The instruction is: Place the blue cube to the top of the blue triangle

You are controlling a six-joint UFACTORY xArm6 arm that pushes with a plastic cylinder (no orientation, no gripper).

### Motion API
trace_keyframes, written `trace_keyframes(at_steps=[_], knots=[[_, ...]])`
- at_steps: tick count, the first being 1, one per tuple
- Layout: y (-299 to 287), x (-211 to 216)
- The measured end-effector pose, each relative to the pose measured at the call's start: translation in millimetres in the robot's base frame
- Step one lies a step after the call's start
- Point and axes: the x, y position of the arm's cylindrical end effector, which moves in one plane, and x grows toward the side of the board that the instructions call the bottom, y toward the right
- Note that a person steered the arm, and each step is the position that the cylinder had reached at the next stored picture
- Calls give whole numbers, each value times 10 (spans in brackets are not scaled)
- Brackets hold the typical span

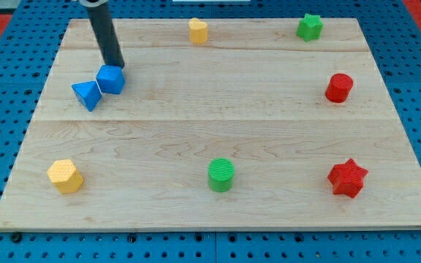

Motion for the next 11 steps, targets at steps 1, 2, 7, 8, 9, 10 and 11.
trace_keyframes(at_steps=[1, 2, 7, 8, 9, 10, 11], knots=[[0, 0], [193, 0], [260, 348], [187, 348], [114, 348], [47, 348], [27, 348]])
